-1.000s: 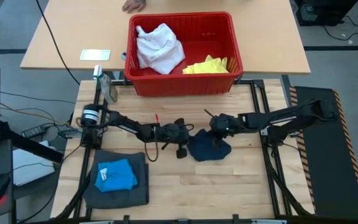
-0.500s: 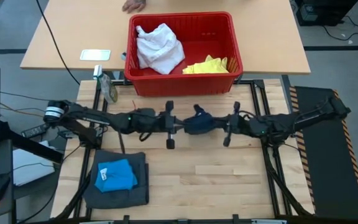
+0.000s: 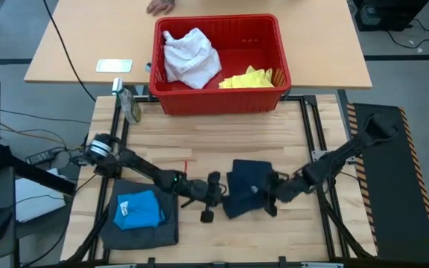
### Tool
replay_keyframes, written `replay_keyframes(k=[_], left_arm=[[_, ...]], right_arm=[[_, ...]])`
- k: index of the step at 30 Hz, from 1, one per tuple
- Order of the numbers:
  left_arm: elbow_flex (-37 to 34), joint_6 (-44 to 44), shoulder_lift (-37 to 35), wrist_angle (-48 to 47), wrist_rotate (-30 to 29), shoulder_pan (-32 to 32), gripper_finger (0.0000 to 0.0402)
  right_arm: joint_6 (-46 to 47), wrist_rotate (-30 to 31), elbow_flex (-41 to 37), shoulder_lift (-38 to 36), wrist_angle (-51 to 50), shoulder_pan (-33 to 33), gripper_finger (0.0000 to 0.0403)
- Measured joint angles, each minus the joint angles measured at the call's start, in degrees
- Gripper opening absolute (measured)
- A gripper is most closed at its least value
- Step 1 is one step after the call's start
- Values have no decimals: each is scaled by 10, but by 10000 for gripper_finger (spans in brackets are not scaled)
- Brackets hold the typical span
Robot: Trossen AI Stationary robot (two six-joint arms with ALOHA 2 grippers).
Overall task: Fold laundry
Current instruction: Fold the dark blue shorts
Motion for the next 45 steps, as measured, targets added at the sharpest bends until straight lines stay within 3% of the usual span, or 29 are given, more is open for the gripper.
replay_keyframes(k=[7, 12, 17, 22, 27, 31, 39, 45], left_arm=[[1, -51, 34, 48, 5, -17, 0], [2, -24, 15, 70, -2, -5, 0], [15, 33, 2, 77, -37, 41, 0], [31, 38, 12, 66, -41, 116, 0], [29, -9, 43, 33, -11, 169, 0], [29, -42, 66, 16, 17, 177, 4], [29, -38, 46, 0, 6, 177, 64], [30, -48, 24, -21, 4, 176, 117]], right_arm=[[38, 13, -1, 77, 88, 44, 11], [48, 81, -1, 35, 53, 50, 11], [59, 188, -1, -32, -22, 49, 11], [129, 222, -21, -44, -123, -3, 11], [172, 222, -72, -9, -90, -55, 19], [147, 225, -90, 11, -43, -66, 52], [108, 234, -88, -25, -103, -84, 164], [94, 115, -89, -93, -137, -142, 269]])
